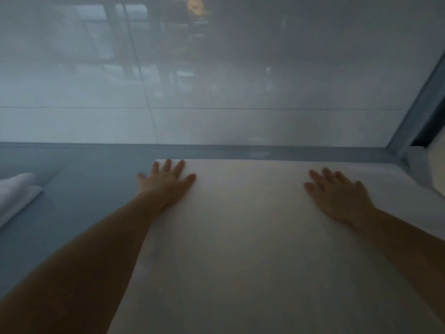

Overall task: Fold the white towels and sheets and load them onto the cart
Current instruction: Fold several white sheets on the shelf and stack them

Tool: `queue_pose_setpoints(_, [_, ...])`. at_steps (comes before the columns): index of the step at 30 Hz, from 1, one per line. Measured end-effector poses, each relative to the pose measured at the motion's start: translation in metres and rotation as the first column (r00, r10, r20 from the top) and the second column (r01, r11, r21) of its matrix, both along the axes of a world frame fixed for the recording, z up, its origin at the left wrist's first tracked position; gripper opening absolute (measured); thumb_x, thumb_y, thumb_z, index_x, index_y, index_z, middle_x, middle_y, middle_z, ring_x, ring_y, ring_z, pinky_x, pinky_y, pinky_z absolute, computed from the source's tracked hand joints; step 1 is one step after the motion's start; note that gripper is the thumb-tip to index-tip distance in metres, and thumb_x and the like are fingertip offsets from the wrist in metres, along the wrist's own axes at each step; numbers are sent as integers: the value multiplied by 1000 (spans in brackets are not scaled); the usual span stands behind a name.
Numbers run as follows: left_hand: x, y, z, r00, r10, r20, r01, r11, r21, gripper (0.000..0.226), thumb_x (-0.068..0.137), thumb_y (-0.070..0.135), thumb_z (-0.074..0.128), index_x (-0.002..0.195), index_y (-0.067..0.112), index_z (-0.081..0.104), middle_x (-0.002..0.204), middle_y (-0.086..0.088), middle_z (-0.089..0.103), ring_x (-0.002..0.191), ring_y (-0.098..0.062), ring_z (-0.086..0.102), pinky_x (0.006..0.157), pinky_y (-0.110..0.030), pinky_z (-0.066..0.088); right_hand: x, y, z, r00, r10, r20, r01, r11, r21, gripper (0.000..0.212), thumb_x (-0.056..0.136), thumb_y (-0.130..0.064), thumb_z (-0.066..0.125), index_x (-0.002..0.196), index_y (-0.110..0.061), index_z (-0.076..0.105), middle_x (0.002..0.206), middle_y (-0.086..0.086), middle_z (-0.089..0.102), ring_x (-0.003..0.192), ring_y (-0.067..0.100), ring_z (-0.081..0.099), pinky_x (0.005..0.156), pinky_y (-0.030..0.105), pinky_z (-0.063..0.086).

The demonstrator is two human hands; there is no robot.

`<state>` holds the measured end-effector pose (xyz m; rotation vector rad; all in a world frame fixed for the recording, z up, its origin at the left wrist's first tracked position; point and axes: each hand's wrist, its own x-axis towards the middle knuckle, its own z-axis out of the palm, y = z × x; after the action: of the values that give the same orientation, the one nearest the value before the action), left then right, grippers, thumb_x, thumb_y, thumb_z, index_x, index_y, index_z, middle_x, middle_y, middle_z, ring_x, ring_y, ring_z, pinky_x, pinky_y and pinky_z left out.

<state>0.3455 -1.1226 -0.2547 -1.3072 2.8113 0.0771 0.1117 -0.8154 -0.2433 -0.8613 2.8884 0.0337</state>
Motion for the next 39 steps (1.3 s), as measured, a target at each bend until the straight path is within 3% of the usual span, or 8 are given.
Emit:
queue_pose_setpoints(8, [1, -12, -13, 997, 3, -74, -7, 999, -48, 66, 90, 67, 12, 150, 41, 6, 161, 1, 4, 148, -25, 1, 114, -56, 0, 132, -157, -10, 780, 625, -45, -622, 764, -170, 51, 100, -50, 16, 150, -40, 11, 160, -13, 5, 147, 9, 3, 117, 51, 1])
queue_pose_setpoints(15, [4, -6, -6, 995, 9, -102, -16, 998, -66, 60, 94, 61, 17, 148, 36, 24, 158, -1, 22, 146, -24, 16, 113, -58, 2, 9, -117, -6, 954, 298, -41, -299, 954, -23, 59, 97, -58, 14, 151, -36, 7, 161, -6, 4, 147, 20, 8, 117, 51, 9])
queue_pose_setpoints(20, [-7, 54, 13, 979, -123, -165, 66, 947, -315, 29, 98, 30, 36, 100, 19, 63, 108, -3, 64, 105, -24, 59, 113, -54, 19, 0, -69, -3, 975, 121, -188, -135, 989, -65, 54, 100, -51, 18, 151, -35, 14, 161, -4, 6, 148, 21, 4, 114, 62, 5])
queue_pose_setpoints(24, [-49, 162, 9, 919, -300, -257, 311, 950, 4, 60, 86, 58, 20, 131, 29, 46, 144, -6, 42, 138, -29, 31, 108, -60, 15, 28, -69, -8, 898, 439, -27, -439, 892, -110, 55, 97, -58, 16, 150, -43, 9, 160, -11, 0, 147, 12, -1, 116, 53, 0])
queue_pose_setpoints(27, [-56, 200, -7, 946, -299, -128, 301, 954, -5, 80, 80, 74, 10, 150, 36, 8, 161, -6, 5, 147, -34, -2, 107, -67, -4, -32, -11, -4, 980, 199, 11, -198, 979, -48, 61, 95, -64, 14, 150, -41, 4, 160, -10, -4, 147, 14, 0, 117, 53, 1])
queue_pose_setpoints(32, [-55, 204, -5, 930, -356, -90, 350, 934, -72, 71, 88, 69, 13, 150, 35, 10, 161, -1, 9, 147, -31, 3, 109, -67, 3, -64, 75, 2, 964, -250, 93, 266, 930, -253, 57, 98, -54, 12, 149, -29, 19, 161, 2, 9, 145, 25, 13, 114, 59, 5])
queue_pose_setpoints(34, [-57, 210, 0, 894, -432, -119, 426, 902, -69, 59, 95, 59, 20, 149, 34, 21, 159, 3, 18, 147, -24, 10, 112, -63, 9, -28, 65, 2, 996, -4, 91, 44, 894, -446, 50, 101, -48, 10, 146, -31, 23, 161, 2, 9, 142, 21, 18, 113, 55, 9])
queue_pose_setpoints(39, [-44, 223, 0, 927, -342, -154, 347, 938, 5, 55, 98, 55, 19, 150, 40, 11, 161, 11, 6, 148, -14, 2, 117, -52, 4, 52, 52, -20, 931, 356, -80, -364, 920, -146, 62, 91, -67, 12, 149, -44, 5, 160, -12, 1, 147, 14, -1, 116, 53, -2])
